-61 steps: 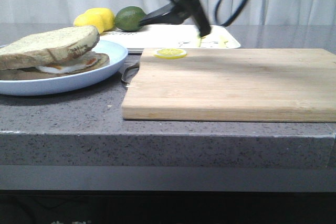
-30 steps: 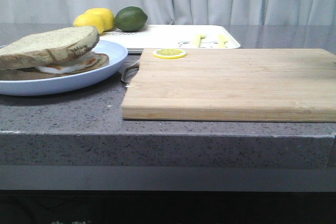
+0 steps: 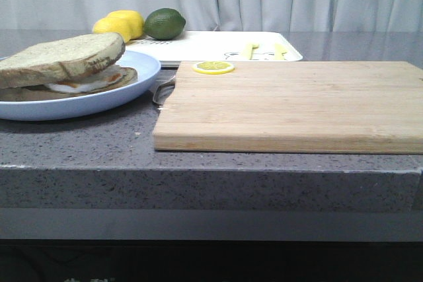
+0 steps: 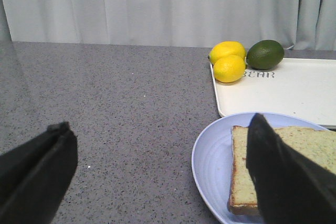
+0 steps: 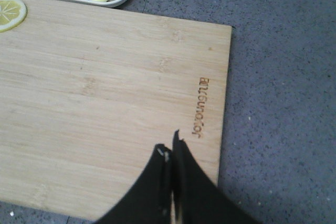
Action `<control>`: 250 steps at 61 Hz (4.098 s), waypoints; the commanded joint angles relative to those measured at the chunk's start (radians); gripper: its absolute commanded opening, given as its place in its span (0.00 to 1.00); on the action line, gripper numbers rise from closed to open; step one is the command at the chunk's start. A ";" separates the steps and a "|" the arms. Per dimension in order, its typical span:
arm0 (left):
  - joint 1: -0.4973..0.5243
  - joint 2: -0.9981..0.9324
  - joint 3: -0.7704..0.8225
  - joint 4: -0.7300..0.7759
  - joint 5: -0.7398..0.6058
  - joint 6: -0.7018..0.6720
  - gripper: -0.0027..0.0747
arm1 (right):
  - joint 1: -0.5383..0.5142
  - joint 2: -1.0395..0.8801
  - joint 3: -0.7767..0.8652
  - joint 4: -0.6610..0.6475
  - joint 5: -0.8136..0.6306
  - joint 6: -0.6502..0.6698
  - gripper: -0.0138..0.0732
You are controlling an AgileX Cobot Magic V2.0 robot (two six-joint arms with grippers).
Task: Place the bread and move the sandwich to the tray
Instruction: 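Lower the left gripper to the rim of the blue plate, then grip the plate rim with the left gripper, lift and carry it onto the tray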
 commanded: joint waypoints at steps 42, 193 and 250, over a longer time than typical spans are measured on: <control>-0.001 0.164 -0.123 -0.075 0.030 0.001 0.86 | -0.002 -0.388 0.257 0.029 -0.258 0.002 0.08; 0.050 1.196 -1.282 -0.960 0.777 0.468 0.01 | -0.002 -0.388 0.259 0.029 -0.264 0.002 0.08; -0.070 1.833 -1.984 -0.920 0.784 0.286 0.19 | -0.002 -0.388 0.262 0.029 -0.261 0.002 0.08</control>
